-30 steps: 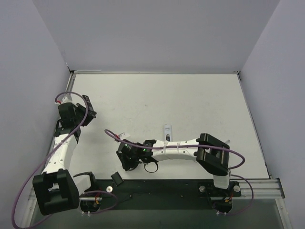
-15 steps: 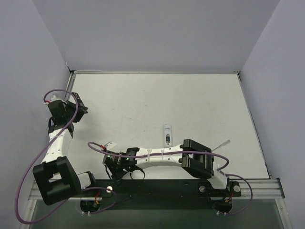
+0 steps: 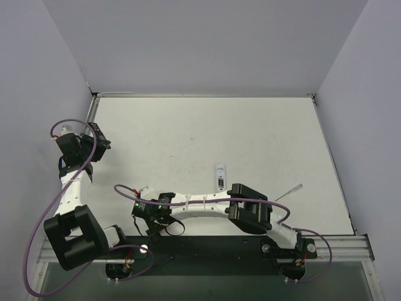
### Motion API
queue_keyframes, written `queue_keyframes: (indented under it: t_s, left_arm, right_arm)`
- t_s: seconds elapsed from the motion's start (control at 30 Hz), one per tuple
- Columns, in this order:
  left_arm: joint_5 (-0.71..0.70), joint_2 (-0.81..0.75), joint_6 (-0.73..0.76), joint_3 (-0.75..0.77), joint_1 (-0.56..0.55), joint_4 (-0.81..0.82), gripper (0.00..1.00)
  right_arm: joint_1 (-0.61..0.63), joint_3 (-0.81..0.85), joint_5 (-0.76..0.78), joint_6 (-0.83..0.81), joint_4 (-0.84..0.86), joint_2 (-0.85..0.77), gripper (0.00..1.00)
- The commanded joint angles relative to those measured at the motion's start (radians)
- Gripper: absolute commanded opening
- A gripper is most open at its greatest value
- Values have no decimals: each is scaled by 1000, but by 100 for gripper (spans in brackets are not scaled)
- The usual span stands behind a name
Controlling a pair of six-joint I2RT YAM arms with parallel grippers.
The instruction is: Unload the batteries from the remote control
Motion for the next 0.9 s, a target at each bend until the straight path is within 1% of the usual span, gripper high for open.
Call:
queue_keyframes:
  t_s: [0.0, 0.17, 0.2, 0.27, 0.3, 0.4, 0.57, 0.63, 0.67, 0.87]
  left_arm:
    - [34, -24, -14, 15, 4, 62, 0]
    - [39, -18, -15, -2, 4, 75, 0]
    - [42, -14, -15, -8, 6, 80, 0]
    - [57, -3, -21, -12, 4, 92, 0]
    - [60, 2, -23, -14, 4, 95, 0]
    - [78, 11, -24, -14, 4, 102, 0]
    - [120, 9, -8, -20, -2, 125, 0]
    - [132, 14, 12, -9, -7, 96, 0]
    - [134, 14, 16, -9, -8, 91, 0]
    - [171, 6, 12, -43, -19, 111, 0]
  right_arm:
    - [-18, 30, -18, 31, -87, 42, 25]
    - [-38, 19, -20, 45, -87, 41, 15]
    - [-38, 18, -17, 51, -92, 38, 10]
    - [-39, 9, 9, 60, -99, 30, 5]
    - [-40, 7, 23, 66, -110, 26, 0]
    - [-46, -16, 62, 92, -119, 1, 0]
    - [-78, -125, 112, 125, -119, -72, 0]
    - [-90, -155, 163, 118, -119, -114, 0]
    - [-96, -190, 172, 120, -119, -126, 0]
    - [-142, -272, 210, 112, -116, -197, 0]
